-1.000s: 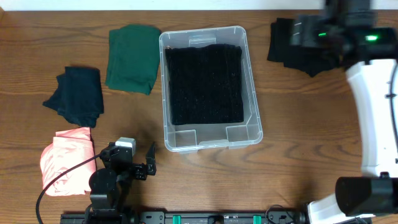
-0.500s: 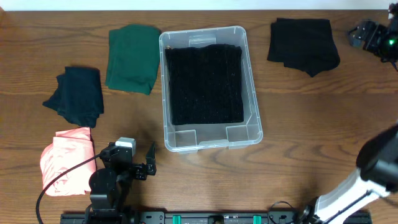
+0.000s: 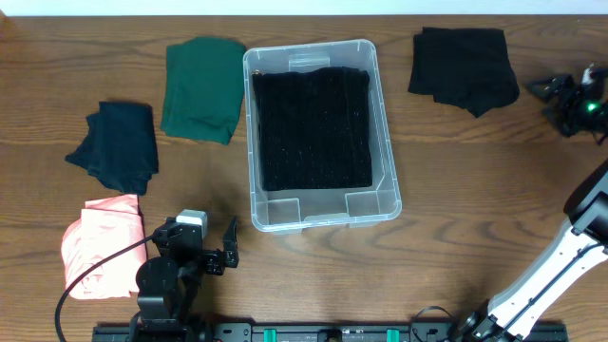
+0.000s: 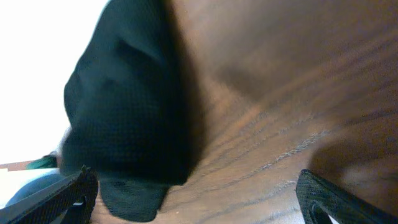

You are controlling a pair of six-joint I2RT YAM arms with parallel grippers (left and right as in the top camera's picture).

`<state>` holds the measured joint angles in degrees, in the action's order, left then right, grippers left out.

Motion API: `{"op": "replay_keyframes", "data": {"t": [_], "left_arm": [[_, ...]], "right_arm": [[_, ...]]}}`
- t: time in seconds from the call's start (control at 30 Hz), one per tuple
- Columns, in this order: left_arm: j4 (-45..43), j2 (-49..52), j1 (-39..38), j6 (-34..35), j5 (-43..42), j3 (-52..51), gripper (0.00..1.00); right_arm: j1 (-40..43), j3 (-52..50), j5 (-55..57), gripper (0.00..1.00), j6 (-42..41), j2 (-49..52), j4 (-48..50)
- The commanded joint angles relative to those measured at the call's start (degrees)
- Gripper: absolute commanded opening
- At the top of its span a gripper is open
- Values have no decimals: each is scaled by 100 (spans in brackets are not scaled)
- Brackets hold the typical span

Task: Pack container
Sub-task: 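Release the sweater and move the right gripper to the top-right black garment, then lower the right gripper onto the black garment's right edge and close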

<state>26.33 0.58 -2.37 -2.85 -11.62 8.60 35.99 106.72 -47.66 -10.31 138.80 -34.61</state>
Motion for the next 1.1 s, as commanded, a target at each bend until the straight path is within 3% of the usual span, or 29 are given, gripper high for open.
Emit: {"op": "replay_keyframes", "data": {"t": [0.0, 0.23, 0.53, 0.77, 1.07], "left_arm": [[-7, -28, -7, -28, 26, -111, 98], [-7, -31, -7, -28, 26, -111, 98], [-7, -31, -7, -28, 26, -111, 98], [-7, -31, -7, -28, 26, -111, 98], [-7, -31, -7, -28, 26, -111, 98]], "right_arm": [[-164, -17, -470, 99, -188, 330, 17], [-476, -17, -531, 99, -190, 544, 173], [-903, -15, -498, 99, -1025, 544, 1443], [-1139, -17, -308, 99, -1281, 544, 1635], [-1016, -15, -1268, 99, -1517, 544, 1823]]}}
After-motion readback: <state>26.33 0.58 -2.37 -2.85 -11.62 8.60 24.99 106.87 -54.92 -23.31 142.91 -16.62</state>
